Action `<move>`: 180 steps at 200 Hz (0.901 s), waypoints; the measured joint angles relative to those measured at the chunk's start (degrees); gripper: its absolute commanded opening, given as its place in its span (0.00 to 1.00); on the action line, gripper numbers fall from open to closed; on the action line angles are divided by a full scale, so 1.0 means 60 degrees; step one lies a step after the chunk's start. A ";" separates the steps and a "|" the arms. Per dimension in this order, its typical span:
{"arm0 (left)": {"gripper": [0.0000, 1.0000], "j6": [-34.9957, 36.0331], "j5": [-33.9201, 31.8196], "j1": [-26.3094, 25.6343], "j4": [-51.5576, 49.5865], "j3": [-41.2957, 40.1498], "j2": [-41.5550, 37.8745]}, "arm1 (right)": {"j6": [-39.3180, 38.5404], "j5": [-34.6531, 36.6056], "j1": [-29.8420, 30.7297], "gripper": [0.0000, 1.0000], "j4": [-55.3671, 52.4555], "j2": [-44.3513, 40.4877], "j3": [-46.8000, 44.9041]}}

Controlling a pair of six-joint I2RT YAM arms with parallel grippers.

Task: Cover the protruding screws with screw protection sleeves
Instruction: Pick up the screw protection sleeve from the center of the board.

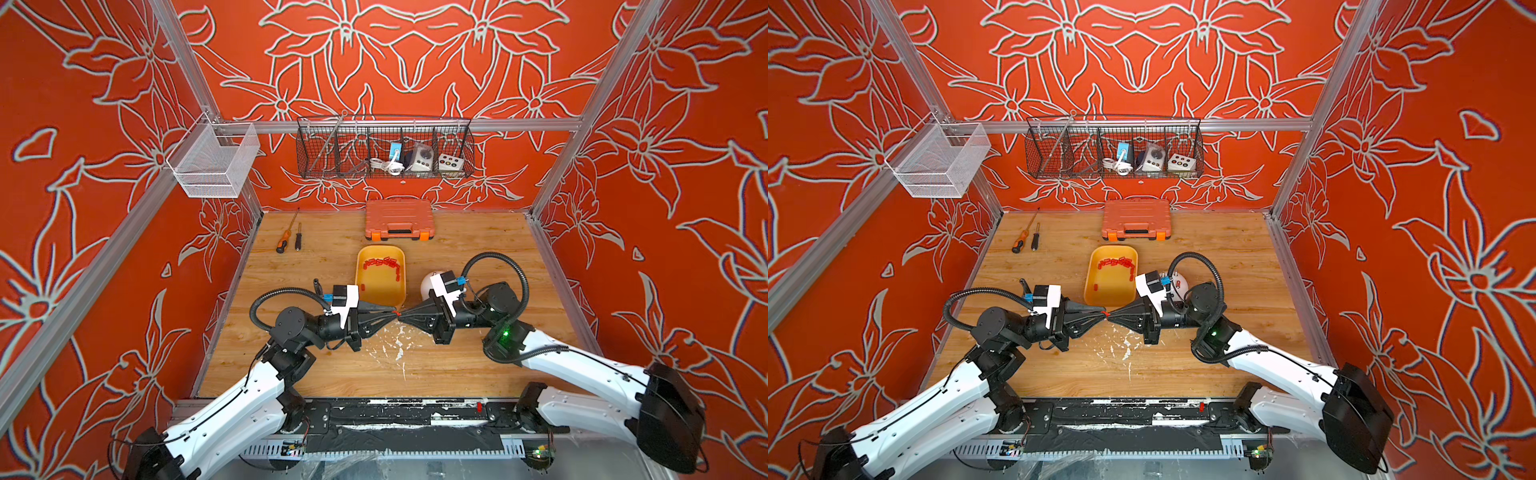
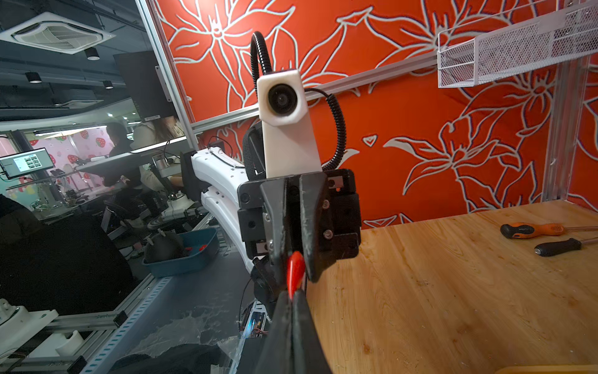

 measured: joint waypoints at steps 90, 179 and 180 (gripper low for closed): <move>0.00 -0.0601 -0.0084 0.0007 -0.0710 0.0652 0.0295 | -0.0878 0.0889 0.0011 0.65 -0.0138 -0.0984 -0.0561; 0.00 -0.4452 0.0667 0.1096 -0.2656 0.2448 0.1938 | -0.5716 0.5883 0.0922 0.71 -0.1836 -0.3457 -0.1763; 0.00 -0.4495 0.0685 0.1100 -0.2667 0.2448 0.1949 | -0.5712 0.5898 0.0922 0.71 -0.1825 -0.3435 -0.1763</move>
